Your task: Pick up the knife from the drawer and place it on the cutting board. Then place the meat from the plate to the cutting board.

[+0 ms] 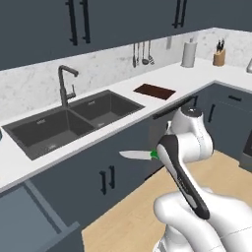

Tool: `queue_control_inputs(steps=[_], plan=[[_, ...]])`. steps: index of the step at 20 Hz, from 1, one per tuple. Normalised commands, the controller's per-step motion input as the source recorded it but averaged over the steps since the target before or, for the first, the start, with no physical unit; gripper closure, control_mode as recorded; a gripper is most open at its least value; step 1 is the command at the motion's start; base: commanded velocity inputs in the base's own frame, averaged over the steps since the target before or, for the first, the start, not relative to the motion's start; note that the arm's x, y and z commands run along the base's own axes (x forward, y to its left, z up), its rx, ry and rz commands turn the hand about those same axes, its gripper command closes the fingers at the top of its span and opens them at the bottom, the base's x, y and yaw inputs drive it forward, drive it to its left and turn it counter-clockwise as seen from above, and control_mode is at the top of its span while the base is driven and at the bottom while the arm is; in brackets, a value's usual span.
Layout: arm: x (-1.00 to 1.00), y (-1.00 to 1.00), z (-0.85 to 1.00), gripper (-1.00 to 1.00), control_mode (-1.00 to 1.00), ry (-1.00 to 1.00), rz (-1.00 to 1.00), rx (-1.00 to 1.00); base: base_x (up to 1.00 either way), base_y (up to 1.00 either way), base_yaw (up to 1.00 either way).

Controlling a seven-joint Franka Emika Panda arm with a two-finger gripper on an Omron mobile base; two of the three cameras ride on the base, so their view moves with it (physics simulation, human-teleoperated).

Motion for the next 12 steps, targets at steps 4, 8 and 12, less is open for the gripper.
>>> queue_control_inputs(steps=[4,8,12], plan=[[0.00,0.00,0.00,1.00,1.00,0.00,0.00,0.00,1.00,-1.00,0.05],[0.00,0.00,0.00,1.00,1.00,0.00,0.00,0.00,1.00,-0.88,0.17],[0.00,0.00,0.00,1.00,1.00,0.00,0.00,0.00,1.00,-0.70,0.18]])
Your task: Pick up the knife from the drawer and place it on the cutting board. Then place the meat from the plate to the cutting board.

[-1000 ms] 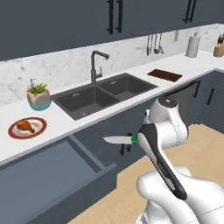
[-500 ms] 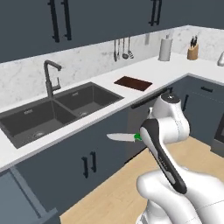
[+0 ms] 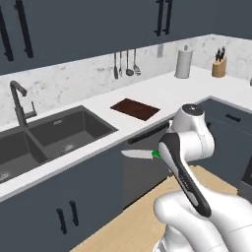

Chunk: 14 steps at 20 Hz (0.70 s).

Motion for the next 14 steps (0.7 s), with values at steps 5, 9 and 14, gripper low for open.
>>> queue_control_inputs(steps=[5,9,14], plan=[[0.00,0.00,0.00,1.00,1.00,0.00,0.00,0.00,1.00,-0.45,0.22],[0.00,0.00,0.00,1.00,1.00,0.00,0.00,0.00,1.00,-0.09,0.22],[0.00,0.00,0.00,1.00,1.00,0.00,0.00,0.00,0.99,-0.13,0.20]])
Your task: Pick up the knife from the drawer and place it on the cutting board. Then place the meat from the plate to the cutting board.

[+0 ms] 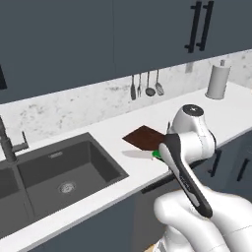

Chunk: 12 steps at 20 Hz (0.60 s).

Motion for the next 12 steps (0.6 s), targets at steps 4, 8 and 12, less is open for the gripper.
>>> queue_control_inputs(steps=[4,8,12], plan=[[0.00,0.00,0.00,1.00,1.00,0.00,0.00,0.00,0.74,-0.60,0.30],[0.00,0.00,0.00,1.00,1.00,0.00,0.00,0.00,0.28,-0.74,0.31],[0.00,0.00,0.00,1.00,1.00,0.00,0.00,0.00,0.13,-0.18,0.22]])
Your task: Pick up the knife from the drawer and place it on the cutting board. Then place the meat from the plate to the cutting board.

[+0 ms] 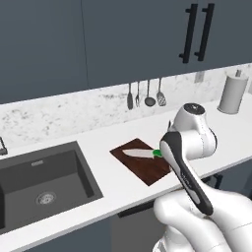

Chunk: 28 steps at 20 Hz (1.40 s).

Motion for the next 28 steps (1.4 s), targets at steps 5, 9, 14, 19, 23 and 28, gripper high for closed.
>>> queue_control_inputs(steps=[5,9,14,19,23,28], plan=[[0.42,-0.01,-0.28,1.00,-1.00,0.04,0.16,0.00,0.06,0.00,0.04],[0.98,-0.24,-0.41,1.00,-1.00,0.20,0.08,-0.01,0.00,0.00,0.00],[0.98,-0.08,-0.33,1.00,-1.00,0.23,0.01,-0.06,0.00,0.00,0.00],[0.70,0.00,-0.13,1.00,-1.00,0.13,0.00,-0.06,0.00,0.00,0.00],[0.43,0.00,-0.24,1.00,-1.00,0.04,0.00,-0.01,0.00,0.00,0.00],[0.03,0.00,-0.61,1.00,-1.00,-0.05,0.00,0.00,0.00,0.00,0.00]])
